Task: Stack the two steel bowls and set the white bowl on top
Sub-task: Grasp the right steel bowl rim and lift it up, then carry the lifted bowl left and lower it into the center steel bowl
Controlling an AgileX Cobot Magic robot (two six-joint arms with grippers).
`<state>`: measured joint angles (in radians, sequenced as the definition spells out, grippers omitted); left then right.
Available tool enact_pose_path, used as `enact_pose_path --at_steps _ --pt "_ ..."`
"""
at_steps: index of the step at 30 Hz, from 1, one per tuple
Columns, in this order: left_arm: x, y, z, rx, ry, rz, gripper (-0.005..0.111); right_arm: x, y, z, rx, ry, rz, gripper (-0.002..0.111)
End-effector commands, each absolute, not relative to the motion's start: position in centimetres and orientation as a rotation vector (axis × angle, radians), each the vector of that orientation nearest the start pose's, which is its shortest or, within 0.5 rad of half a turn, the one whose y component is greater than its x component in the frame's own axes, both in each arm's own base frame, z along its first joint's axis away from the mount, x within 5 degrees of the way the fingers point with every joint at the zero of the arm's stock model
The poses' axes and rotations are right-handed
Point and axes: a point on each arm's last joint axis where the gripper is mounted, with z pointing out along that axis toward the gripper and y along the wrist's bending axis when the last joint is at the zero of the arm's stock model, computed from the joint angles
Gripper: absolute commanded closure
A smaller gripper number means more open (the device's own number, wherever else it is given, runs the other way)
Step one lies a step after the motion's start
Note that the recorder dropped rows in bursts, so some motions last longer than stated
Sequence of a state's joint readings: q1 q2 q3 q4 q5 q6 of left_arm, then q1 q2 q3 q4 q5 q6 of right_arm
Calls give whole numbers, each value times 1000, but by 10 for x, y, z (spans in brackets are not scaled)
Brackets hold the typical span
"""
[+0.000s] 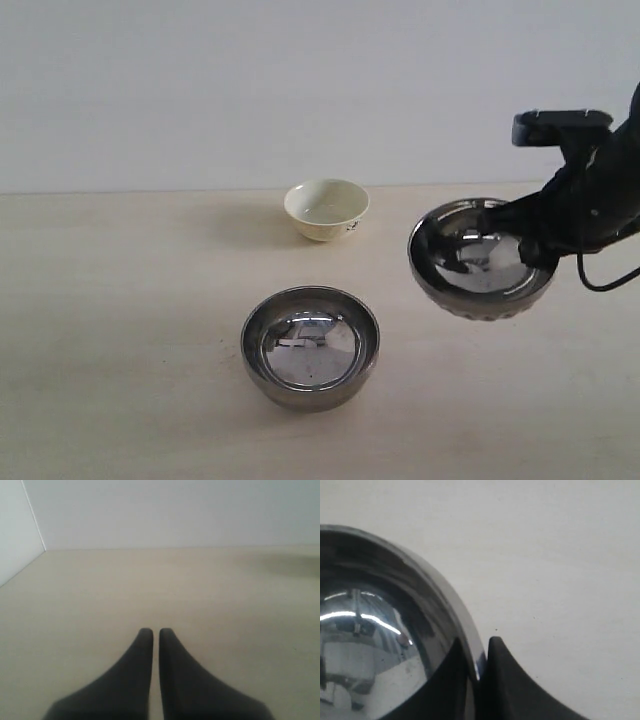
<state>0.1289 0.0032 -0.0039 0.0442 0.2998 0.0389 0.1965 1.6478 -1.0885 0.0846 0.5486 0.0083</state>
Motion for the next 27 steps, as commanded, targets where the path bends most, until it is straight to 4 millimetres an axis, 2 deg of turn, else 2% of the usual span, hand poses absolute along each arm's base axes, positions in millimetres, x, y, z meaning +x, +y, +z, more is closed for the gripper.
enact_pose_path --at_steps 1,5,13,15,16,18,20,21,27 --pt "54 8 186 -52 1786 167 103 319 76 265 -180 2494 290 108" --pt "54 8 186 -52 1786 167 103 309 96 279 -242 2443 451 108" --pt "54 8 186 -52 1786 167 103 293 159 275 -412 2391 561 108" --pt "54 8 186 -52 1786 167 103 292 171 269 -433 2391 573 108" --pt "54 8 186 -52 1786 167 103 292 181 259 -450 2409 583 108" --pt "54 8 186 -52 1786 167 103 294 187 248 -446 2441 591 108" --pt "54 8 186 -52 1786 167 103 298 189 235 -439 2479 588 108" --pt "54 8 186 -52 1786 167 103 302 191 222 -436 2510 576 108" --pt "54 8 186 -52 1786 167 103 313 195 194 -411 2548 539 108"
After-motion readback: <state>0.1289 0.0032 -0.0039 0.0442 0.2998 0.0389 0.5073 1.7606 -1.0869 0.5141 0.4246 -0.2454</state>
